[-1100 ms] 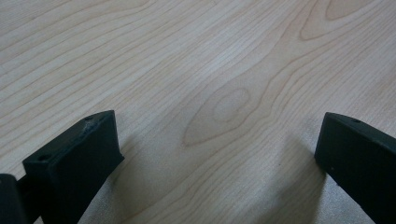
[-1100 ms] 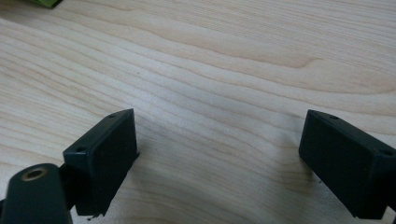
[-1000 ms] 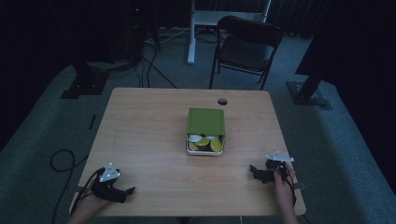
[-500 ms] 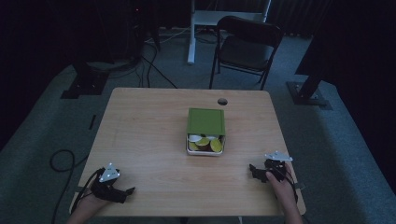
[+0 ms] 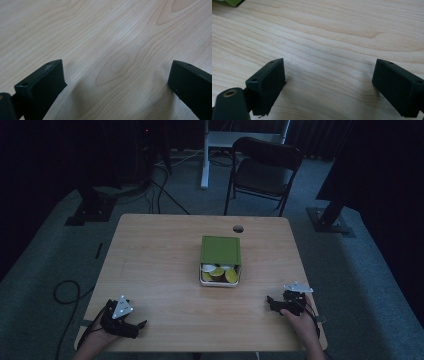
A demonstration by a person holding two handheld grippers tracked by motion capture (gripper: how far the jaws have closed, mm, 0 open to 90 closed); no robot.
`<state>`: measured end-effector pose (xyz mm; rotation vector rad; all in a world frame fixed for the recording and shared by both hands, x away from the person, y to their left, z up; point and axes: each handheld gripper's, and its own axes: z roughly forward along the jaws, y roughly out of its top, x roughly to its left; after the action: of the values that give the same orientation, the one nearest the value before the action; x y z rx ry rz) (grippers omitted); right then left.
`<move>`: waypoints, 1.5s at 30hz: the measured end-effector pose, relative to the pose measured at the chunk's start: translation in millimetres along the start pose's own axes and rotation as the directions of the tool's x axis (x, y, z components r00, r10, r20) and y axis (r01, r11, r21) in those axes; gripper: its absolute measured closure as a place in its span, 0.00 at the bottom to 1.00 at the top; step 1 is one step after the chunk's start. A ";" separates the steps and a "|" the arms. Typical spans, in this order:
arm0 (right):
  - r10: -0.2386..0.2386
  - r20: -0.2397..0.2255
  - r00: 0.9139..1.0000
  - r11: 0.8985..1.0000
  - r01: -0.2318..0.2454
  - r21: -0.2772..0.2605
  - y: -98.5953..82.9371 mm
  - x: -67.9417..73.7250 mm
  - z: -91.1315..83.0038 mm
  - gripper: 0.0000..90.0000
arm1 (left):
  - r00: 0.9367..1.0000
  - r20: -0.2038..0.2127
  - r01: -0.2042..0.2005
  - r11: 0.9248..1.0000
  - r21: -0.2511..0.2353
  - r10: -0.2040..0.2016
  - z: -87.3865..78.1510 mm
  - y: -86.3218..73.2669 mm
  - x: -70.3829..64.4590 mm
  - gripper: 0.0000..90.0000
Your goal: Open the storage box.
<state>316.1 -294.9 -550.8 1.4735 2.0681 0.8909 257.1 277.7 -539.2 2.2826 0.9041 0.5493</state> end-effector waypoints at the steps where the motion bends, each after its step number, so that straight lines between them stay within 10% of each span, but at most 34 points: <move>1: 0.000 0.000 1.000 1.000 0.000 -0.001 0.0 0.0 0.1 0.12 | 1.000 -0.006 -0.011 1.000 -0.004 0.011 -0.3 2.0 -1.6 0.01; 11: 0.000 -0.001 1.000 1.000 0.000 0.000 0.2 0.0 0.2 0.12 | 0.992 -0.065 -0.110 0.993 -0.045 0.107 -2.0 26.8 -16.6 0.01; 22: -0.001 -0.001 1.000 1.000 0.001 0.000 0.2 -0.1 0.2 0.12 | 0.958 -0.143 -0.257 0.965 -0.047 0.248 -3.5 47.9 -36.7 0.01; 40: -0.001 0.000 1.000 1.000 0.001 -0.001 0.2 -0.1 0.3 0.12 | 0.881 -0.266 -0.426 0.900 -0.090 0.391 -2.3 84.6 -71.6 0.01; 45: -0.001 -0.001 1.000 1.000 0.001 -0.001 0.2 -0.1 0.2 0.12 | 0.831 -0.304 -0.504 0.862 -0.058 0.466 3.7 92.6 -86.4 0.01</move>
<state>316.5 -295.0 -550.9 1.4724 2.0687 0.8919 243.2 160.8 -492.4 2.3415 0.3709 1.1464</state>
